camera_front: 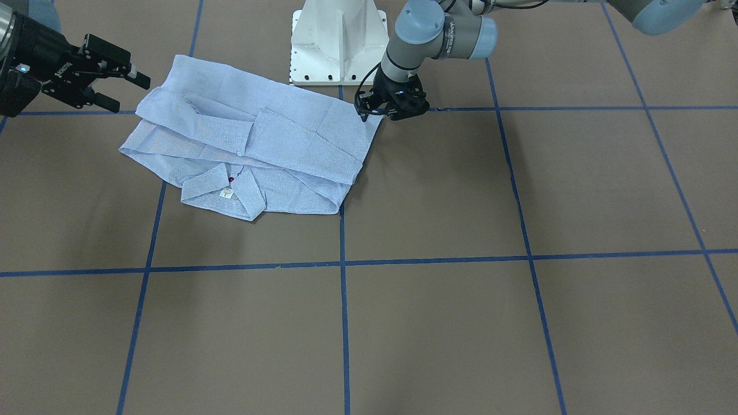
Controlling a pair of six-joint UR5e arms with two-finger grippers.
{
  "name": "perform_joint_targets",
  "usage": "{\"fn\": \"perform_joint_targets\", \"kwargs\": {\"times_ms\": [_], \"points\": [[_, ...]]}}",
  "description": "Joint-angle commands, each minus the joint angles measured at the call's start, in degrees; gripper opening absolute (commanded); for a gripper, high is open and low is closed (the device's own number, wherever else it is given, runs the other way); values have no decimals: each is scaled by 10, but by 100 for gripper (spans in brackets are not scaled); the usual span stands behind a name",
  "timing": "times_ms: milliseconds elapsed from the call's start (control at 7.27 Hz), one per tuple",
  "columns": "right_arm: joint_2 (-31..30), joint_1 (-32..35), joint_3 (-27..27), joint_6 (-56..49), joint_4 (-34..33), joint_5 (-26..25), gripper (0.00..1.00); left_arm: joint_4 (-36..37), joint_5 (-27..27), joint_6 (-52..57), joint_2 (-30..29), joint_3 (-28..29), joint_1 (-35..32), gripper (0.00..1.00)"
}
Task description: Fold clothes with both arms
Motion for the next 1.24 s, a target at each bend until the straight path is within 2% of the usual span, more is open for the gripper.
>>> {"fn": "perform_joint_targets", "kwargs": {"times_ms": [0,275,550,688,1100], "points": [[-1,0,0,0,-2,0,100,0,0,0,0,0,0,37],[-1,2,0,0,-2,0,100,0,-3,1,0,-4,0,0],[-2,8,0,0,-2,0,100,0,-5,1,0,-15,-5,0],[-2,12,0,0,-2,0,100,1,-5,1,0,-18,-29,0],[-2,22,-4,-1,-2,-11,100,11,-3,47,-14,-4,-145,0]]}}
